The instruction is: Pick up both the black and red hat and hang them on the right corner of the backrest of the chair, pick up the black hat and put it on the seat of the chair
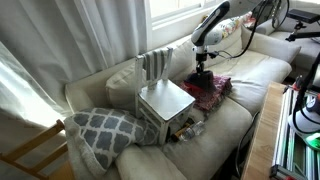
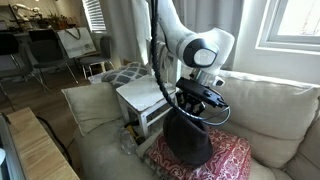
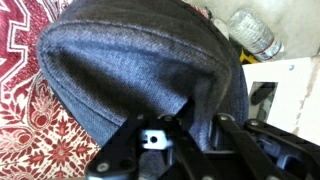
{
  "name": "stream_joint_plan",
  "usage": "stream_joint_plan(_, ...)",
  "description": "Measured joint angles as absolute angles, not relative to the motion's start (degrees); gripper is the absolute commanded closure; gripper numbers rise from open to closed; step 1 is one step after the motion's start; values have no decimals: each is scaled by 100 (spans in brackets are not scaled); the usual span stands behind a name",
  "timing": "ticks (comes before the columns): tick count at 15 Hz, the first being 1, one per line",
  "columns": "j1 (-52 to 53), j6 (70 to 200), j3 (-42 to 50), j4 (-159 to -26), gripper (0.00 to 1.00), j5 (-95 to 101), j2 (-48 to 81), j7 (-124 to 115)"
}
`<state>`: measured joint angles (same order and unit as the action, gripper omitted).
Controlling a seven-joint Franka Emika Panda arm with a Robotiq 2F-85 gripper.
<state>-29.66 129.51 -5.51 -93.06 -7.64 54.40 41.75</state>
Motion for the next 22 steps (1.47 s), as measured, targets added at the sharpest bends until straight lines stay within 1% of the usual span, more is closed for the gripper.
stream_joint_plan(5, -3471, 12100, -627, -9256, 97, -1591, 4986, 4865)
stream_joint_plan(8, -3627, 11820, -690, -9269, 97, -2112, 4699, 5241)
stream_joint_plan(15, -3703, 11405, -925, -9376, 97, -3787, 3872, 6249)
stream_joint_plan(22, -3606, 10721, -652, -9441, 97, -4921, 3496, 7161)
